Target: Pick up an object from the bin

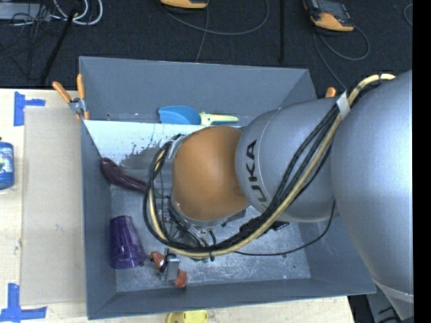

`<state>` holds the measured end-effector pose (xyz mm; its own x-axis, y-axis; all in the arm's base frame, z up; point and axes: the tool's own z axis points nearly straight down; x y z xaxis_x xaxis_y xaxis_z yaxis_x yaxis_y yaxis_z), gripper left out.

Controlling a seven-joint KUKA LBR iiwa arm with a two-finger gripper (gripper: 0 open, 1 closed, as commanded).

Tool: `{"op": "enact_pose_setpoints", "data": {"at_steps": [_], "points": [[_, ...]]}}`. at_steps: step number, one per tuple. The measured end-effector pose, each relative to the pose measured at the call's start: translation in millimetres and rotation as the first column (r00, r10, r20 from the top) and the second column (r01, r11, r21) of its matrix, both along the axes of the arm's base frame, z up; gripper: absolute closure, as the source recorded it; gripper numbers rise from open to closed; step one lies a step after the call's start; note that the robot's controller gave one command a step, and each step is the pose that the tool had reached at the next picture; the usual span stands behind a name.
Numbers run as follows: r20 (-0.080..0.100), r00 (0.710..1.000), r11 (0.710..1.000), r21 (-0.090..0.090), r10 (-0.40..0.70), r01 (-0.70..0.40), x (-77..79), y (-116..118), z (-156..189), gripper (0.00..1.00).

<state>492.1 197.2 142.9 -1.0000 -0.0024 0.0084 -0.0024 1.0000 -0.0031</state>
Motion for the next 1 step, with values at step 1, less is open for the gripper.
{"op": "enact_pose_setpoints", "data": {"at_steps": [1], "points": [[0.006,1.000,1.000,0.002,-0.003,0.003,1.7,-0.4,4.4,0.00]]}}
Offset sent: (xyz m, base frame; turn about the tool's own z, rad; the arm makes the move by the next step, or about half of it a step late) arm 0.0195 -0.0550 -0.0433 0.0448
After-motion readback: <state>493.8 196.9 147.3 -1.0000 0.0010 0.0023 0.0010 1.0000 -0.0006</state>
